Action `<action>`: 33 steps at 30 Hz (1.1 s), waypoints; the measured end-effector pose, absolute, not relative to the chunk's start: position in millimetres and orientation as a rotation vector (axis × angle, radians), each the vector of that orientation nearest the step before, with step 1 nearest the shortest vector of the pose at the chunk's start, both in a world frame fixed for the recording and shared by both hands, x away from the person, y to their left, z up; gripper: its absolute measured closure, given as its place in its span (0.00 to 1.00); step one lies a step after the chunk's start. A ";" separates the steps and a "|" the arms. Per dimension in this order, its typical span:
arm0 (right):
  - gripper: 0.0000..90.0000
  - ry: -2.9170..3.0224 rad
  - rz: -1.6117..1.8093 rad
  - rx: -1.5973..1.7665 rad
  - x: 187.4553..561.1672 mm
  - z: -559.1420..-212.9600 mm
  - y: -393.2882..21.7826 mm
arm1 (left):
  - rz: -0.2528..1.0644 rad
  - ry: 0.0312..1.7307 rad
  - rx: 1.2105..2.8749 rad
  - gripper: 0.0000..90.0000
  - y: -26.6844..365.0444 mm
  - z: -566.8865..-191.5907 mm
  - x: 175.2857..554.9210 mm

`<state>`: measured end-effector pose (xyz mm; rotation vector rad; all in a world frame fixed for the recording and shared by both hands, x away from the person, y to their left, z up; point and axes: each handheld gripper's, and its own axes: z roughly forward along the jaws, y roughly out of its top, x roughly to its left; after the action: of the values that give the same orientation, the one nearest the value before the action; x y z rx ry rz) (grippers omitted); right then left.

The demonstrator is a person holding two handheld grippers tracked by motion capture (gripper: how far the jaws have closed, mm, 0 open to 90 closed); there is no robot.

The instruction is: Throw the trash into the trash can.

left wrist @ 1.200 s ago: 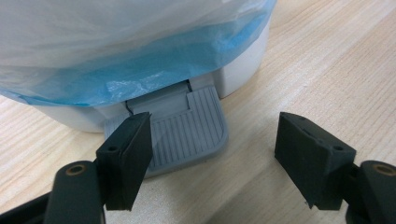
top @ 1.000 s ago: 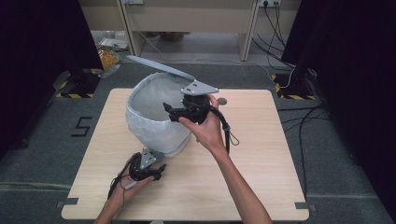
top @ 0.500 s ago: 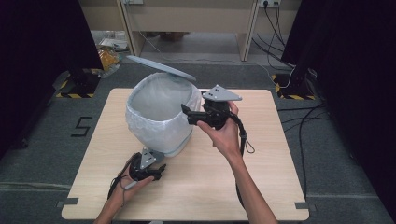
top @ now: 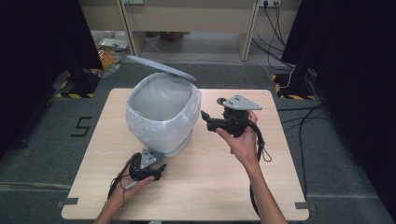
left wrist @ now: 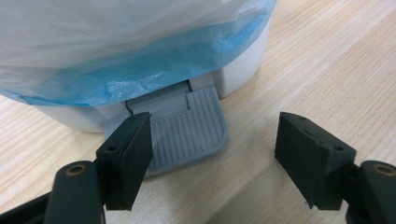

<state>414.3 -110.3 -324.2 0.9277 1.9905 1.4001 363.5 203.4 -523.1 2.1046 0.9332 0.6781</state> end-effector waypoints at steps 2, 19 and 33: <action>0.22 1.987 1.392 0.938 412.6 -328.1 -117.1 | 0.678 0.933 2.104 0.30 203.4 -523.1 363.5; 0.22 2.015 1.335 0.978 381.4 -374.7 -149.4 | 0.681 0.932 2.106 0.30 203.4 -523.2 363.4; 0.22 2.014 1.328 1.082 361.8 -418.8 -172.9 | 0.678 0.932 2.109 0.30 203.5 -523.1 363.4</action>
<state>361.8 -172.9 -418.8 1.0820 2.0138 1.3285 363.4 203.5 -523.1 2.1091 0.9319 0.6782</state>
